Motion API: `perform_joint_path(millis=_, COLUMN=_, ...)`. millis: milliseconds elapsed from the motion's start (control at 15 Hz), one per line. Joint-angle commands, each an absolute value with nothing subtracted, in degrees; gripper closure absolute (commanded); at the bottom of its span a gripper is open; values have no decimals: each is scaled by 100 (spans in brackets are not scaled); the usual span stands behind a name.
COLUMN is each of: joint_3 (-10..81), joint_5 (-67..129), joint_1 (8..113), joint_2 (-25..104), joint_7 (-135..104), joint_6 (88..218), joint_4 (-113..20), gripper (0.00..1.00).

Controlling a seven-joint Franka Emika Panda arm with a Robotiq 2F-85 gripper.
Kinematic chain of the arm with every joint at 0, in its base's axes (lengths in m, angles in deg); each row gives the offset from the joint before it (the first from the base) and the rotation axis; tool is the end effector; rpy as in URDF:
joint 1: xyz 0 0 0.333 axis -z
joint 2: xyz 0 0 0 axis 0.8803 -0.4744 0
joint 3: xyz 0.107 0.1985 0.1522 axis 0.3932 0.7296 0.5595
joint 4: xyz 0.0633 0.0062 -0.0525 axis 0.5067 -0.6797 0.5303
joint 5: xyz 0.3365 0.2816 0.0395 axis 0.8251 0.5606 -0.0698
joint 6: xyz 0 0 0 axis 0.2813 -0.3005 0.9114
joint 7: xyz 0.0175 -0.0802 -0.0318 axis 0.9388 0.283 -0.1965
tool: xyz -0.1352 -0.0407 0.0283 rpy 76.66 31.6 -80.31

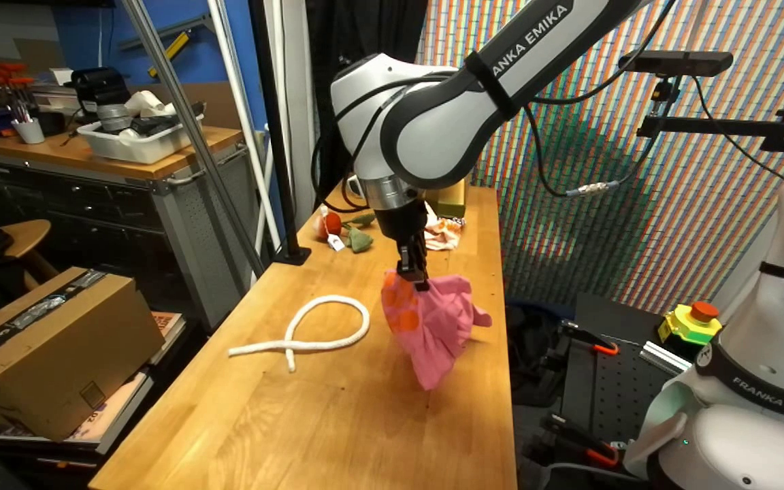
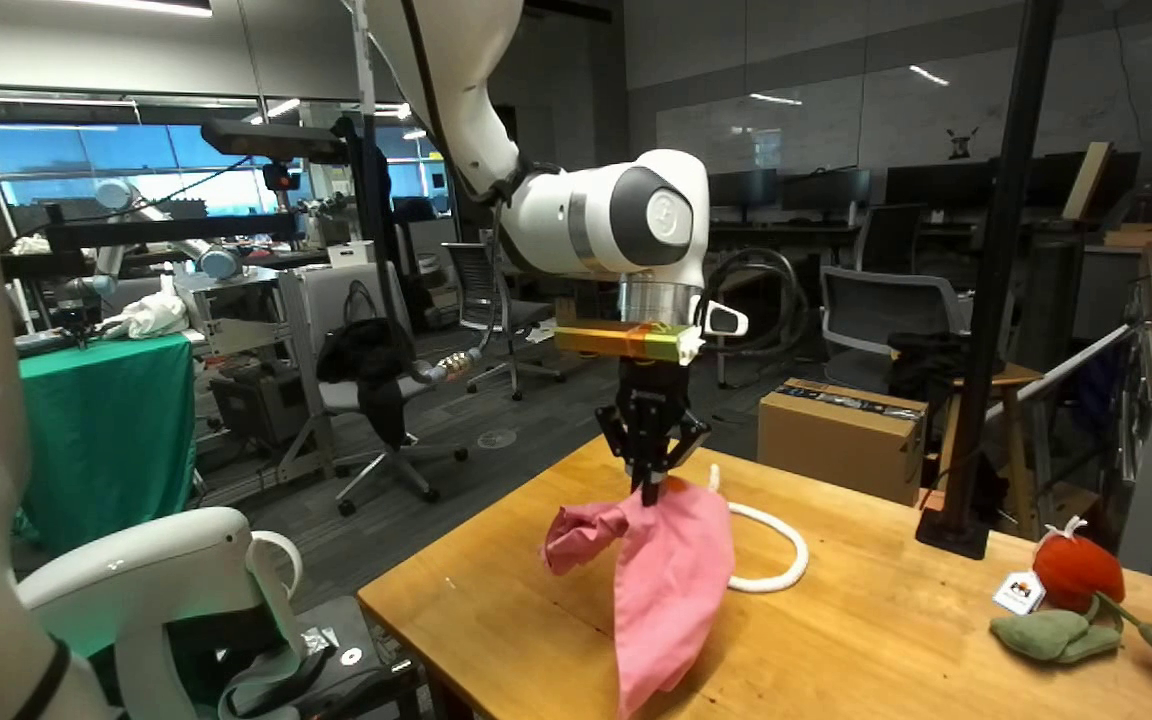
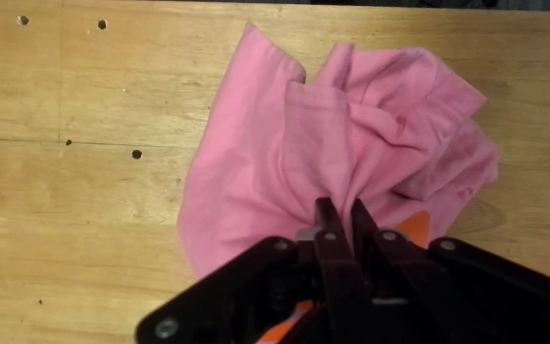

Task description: Move the peach colored shirt and the turnip plushie to the right then move the pink shirt closer to you

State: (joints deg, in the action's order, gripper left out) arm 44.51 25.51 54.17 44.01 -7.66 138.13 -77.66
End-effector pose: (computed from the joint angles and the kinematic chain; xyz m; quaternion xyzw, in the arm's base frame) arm 0.5333 0.1052 0.1682 0.9732 0.1754 -0.1359 0.0606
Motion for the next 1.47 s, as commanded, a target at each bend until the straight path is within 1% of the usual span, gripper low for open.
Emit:
perform_joint_path(millis=0, joint_3=4423, joint_5=2604, joint_1=5577, joint_2=4765, joint_7=-718, joint_6=14179, joint_4=-8279, gripper=97)
perform_joint_path(millis=467, joint_3=4347, joint_5=2589, joint_1=5751, joint_2=4757, joint_7=-755, joint_6=14723, joint_4=-8535, gripper=97)
perform_joint_path(millis=533, joint_3=4344, joint_5=2623, joint_1=5771, joint_2=4768, joint_7=-736, joint_6=14761, joint_4=-8560, gripper=65)
perform_joint_path(millis=600, joint_3=4337, joint_5=2623, joint_1=5779, joint_2=4780, joint_7=-741, joint_6=14777, joint_4=-8574, gripper=64)
perform_joint_path(millis=667, joint_3=4334, joint_5=2620, joint_1=5788, joint_2=4806, joint_7=-735, joint_6=14778, joint_4=-8593, gripper=58)
perform_joint_path(millis=733, joint_3=4333, joint_5=2634, joint_1=5799, joint_2=4833, joint_7=-731, joint_6=14777, joint_4=-8610, gripper=49)
perform_joint_path(millis=867, joint_3=4341, joint_5=2668, joint_1=5812, joint_2=4869, joint_7=-702, joint_6=14737, joint_4=-8633, gripper=35)
perform_joint_path(millis=933, joint_3=4343, joint_5=2689, joint_1=5816, joint_2=4893, joint_7=-694, joint_6=14733, joint_4=-8648, gripper=27)
perform_joint_path(millis=1133, joint_3=4357, joint_5=2826, joint_1=5833, joint_2=5044, joint_7=-597, joint_6=14467, joint_4=-8671, gripper=5)
perform_joint_path(millis=1200, joint_3=4374, joint_5=2920, joint_1=5842, joint_2=5154, joint_7=-468, joint_6=14239, joint_4=-8680, gripper=0)
perform_joint_path(millis=1400, joint_3=4395, joint_5=3210, joint_1=5848, joint_2=5598, joint_7=-2, joint_6=13337, joint_4=-8704, gripper=0)
